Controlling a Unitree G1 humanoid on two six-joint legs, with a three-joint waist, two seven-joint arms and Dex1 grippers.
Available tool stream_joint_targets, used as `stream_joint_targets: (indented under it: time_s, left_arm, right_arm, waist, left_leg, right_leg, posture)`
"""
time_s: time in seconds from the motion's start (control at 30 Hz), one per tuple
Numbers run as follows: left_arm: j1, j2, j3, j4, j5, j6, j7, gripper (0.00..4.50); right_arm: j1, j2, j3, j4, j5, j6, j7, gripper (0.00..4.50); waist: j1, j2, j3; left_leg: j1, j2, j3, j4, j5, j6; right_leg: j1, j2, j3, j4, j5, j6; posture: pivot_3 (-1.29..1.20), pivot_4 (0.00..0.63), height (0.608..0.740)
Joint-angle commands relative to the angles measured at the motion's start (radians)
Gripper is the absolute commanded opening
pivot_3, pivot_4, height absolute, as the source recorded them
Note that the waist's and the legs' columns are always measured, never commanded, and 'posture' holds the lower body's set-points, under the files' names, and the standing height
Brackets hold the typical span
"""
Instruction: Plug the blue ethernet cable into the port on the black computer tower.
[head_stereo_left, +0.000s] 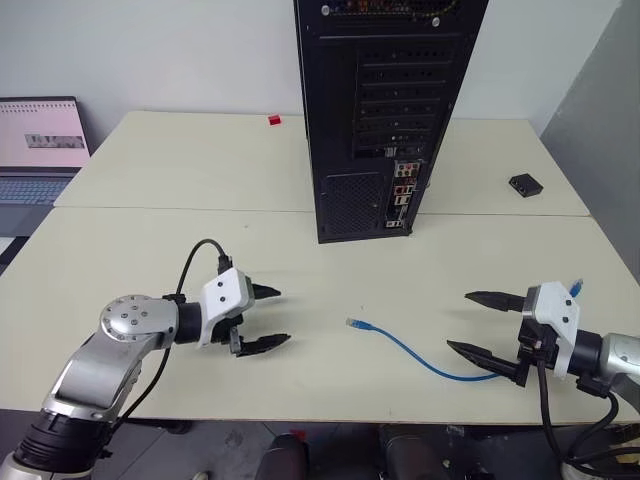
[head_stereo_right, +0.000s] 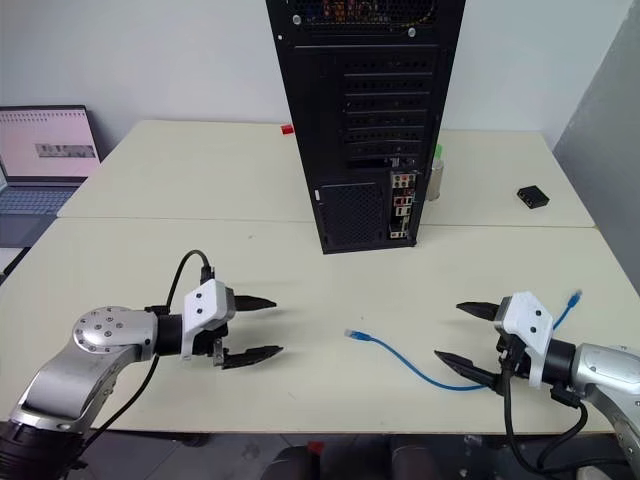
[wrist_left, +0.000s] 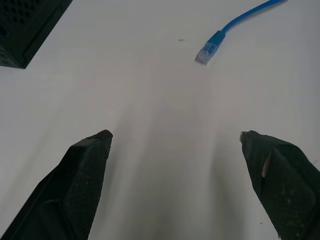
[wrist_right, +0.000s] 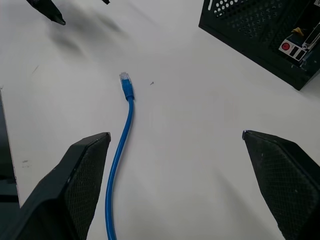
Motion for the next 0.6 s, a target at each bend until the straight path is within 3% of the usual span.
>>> stream_joint_targets:
  time_s: [0.03, 0.37, 0.6]
  left_arm:
    - [-0.006, -0.003, 0.006, -0.024, -0.011, -0.032, -0.009, 4.33]
    - [0.024, 0.002, -0.011, -0.048, 0.006, -0.065, -0.008, 4.33]
    - [0.041, 0.007, -0.046, -0.101, 0.015, -0.054, -0.008, 4.33]
  right_arm:
    - [-0.005, -0.002, -0.025, -0.026, 0.004, -0.008, 0.009, 4.48]
    - [-0.044, 0.019, 0.030, -0.039, -0.015, -0.010, -0.006, 4.48]
    - [-0.177, 0.096, 0.227, -0.027, -0.073, 0.049, -0.081, 4.48]
  waist:
    - [0.000, 0.000, 0.000]
    - [0.000, 0.000, 0.000]
    - [-0.001, 0.000, 0.000]
  left_leg:
    - [0.000, 0.000, 0.000, 0.000, 0.000, 0.000]
    - [0.000, 0.000, 0.000, 0.000, 0.000, 0.000]
    - [0.000, 0.000, 0.000, 0.000, 0.000, 0.000]
  right_leg:
    - [0.000, 0.000, 0.000, 0.000, 0.000, 0.000]
    - [0.000, 0.000, 0.000, 0.000, 0.000, 0.000]
    - [0.000, 0.000, 0.000, 0.000, 0.003, -0.005]
  posture:
    - [0.00, 0.150, 0.740]
    - [0.00, 0.150, 0.740]
    - [0.00, 0.150, 0.740]
